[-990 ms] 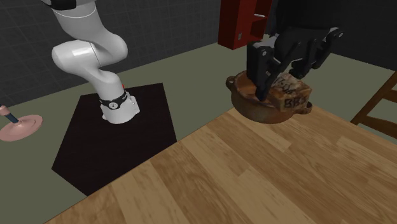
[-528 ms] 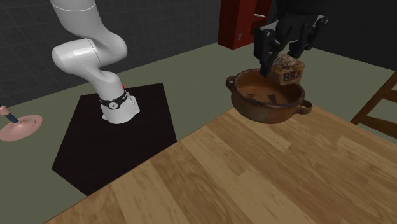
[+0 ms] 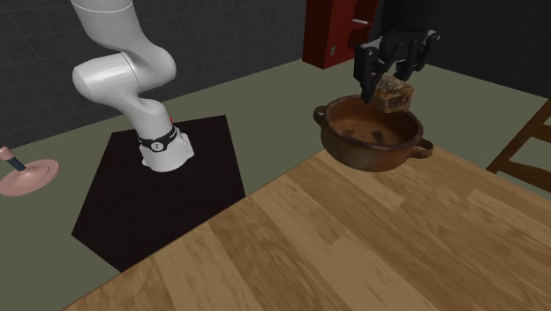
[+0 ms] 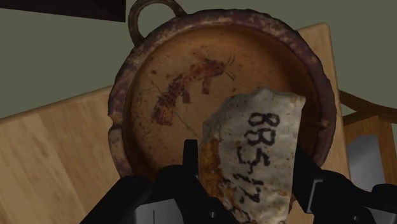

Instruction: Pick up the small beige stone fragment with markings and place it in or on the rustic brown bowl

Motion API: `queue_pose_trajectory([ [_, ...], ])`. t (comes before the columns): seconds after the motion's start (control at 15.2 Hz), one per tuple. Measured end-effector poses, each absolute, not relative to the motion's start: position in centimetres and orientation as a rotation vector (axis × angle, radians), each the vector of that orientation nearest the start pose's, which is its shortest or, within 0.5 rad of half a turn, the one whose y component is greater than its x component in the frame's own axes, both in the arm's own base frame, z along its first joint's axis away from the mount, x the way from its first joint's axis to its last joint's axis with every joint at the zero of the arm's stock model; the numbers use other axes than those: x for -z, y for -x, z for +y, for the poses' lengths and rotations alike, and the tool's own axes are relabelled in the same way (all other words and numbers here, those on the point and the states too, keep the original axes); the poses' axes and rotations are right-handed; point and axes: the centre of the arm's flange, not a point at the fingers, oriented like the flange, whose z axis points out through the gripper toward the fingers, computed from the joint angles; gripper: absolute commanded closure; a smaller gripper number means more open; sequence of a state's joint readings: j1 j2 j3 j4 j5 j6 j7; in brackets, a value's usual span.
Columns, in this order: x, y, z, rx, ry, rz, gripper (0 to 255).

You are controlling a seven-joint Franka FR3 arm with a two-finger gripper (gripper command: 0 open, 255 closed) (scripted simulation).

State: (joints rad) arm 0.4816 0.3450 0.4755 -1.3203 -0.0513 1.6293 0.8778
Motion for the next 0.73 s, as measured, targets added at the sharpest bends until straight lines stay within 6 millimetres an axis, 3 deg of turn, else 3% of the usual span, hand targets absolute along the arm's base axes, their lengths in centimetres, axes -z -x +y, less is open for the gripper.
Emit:
queue_pose_trajectory([
  [0.46,-52.2,-42.0,49.9,-0.126,3.073,-0.089,255],
  [0.73,-51.8,-42.0,49.8,-0.126,3.073,-0.088,255],
])
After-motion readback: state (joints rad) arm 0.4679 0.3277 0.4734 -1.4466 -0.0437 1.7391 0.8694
